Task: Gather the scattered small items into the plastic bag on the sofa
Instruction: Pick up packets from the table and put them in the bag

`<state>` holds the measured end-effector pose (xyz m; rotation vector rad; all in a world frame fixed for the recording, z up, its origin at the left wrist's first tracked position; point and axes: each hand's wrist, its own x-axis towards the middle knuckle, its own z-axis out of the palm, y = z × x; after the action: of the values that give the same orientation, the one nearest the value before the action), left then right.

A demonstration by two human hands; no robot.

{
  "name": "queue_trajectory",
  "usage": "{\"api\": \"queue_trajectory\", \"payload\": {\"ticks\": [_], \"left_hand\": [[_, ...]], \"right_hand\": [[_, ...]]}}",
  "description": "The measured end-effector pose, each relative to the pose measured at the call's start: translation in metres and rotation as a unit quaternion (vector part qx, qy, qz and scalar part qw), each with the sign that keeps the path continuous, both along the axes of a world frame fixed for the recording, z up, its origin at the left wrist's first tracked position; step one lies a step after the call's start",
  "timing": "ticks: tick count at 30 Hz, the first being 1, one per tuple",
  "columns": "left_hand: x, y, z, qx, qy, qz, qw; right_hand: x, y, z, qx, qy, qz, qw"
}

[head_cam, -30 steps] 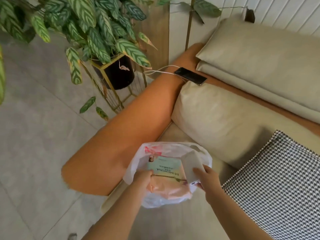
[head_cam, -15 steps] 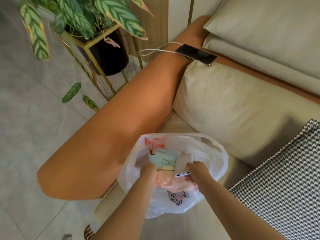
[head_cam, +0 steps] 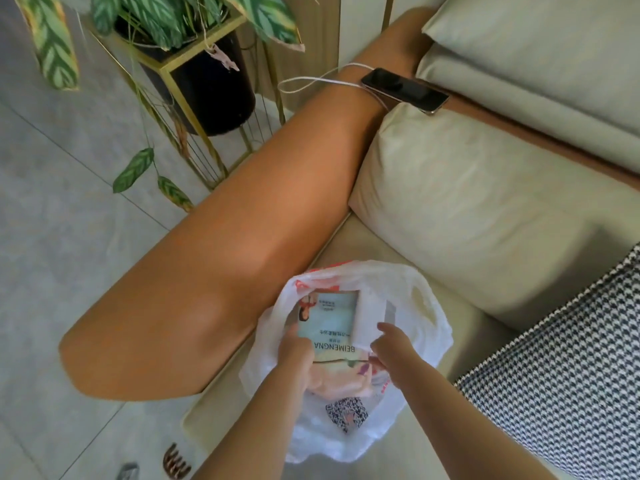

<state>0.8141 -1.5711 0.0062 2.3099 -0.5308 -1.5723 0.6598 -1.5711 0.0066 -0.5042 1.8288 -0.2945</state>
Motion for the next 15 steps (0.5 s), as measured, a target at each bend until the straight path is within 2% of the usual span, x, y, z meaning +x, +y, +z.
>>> {"api": "queue_trajectory", "payload": {"ticks": [5, 8, 12, 15], "left_hand": [[-0.004, 0.008, 0.018, -0.001, 0.048, 0.004, 0.999], [-0.012, 0.023, 0.040, 0.008, 0.083, -0.036, 0.996], [-0.020, 0.052, 0.076, -0.009, 0.060, -0.110, 0.992], [-0.024, 0.080, 0.105, -0.027, 0.011, -0.184, 0.983]], "right_hand": [[-0.001, 0.011, 0.017, -0.004, -0.021, 0.029, 0.999], [0.002, 0.020, 0.039, -0.010, -0.035, 0.047, 0.998], [0.002, 0.044, 0.073, -0.043, -0.002, 0.155, 0.987], [-0.003, 0.065, 0.104, -0.077, 0.044, 0.273, 0.958]]}}
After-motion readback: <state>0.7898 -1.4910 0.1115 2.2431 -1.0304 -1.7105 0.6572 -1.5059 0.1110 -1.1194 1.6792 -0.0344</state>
